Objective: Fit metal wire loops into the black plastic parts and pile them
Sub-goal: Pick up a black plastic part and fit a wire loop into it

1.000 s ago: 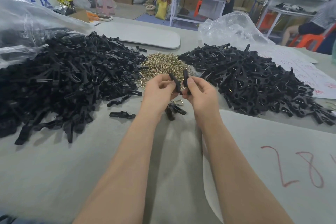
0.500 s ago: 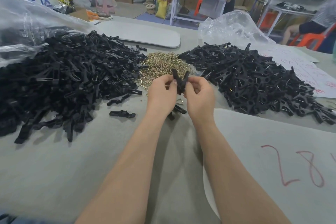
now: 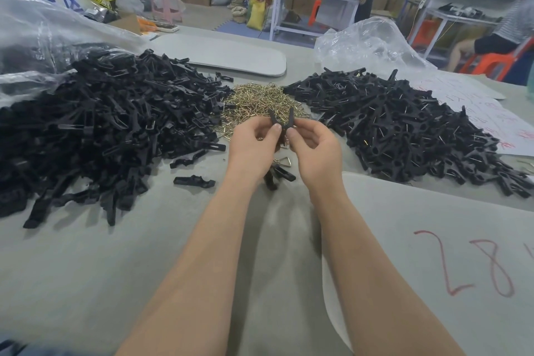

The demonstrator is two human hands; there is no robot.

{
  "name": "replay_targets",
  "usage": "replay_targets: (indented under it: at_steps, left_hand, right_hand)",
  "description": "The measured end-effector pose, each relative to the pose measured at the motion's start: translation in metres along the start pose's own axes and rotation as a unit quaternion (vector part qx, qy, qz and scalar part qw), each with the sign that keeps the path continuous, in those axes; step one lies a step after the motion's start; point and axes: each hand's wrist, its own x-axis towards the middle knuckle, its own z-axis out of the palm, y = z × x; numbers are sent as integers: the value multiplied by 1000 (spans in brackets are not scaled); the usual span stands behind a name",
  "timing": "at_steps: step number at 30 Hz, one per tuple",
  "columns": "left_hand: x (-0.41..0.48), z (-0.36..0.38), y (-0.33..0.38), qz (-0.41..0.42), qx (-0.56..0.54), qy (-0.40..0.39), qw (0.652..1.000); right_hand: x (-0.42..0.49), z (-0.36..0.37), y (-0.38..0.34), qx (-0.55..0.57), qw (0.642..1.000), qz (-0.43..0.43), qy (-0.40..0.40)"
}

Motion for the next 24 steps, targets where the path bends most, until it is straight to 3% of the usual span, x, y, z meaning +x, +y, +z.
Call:
replay_targets:
  at_steps: [18, 24]
  left_hand:
    - [-1, 1, -1, -38, -77, -19, 996]
    - [1, 0, -3, -20, -35, -23, 999]
  right_hand:
    - [2, -4, -1, 5, 1000, 13, -17]
    - [2, -4, -1, 7, 1000, 17, -16]
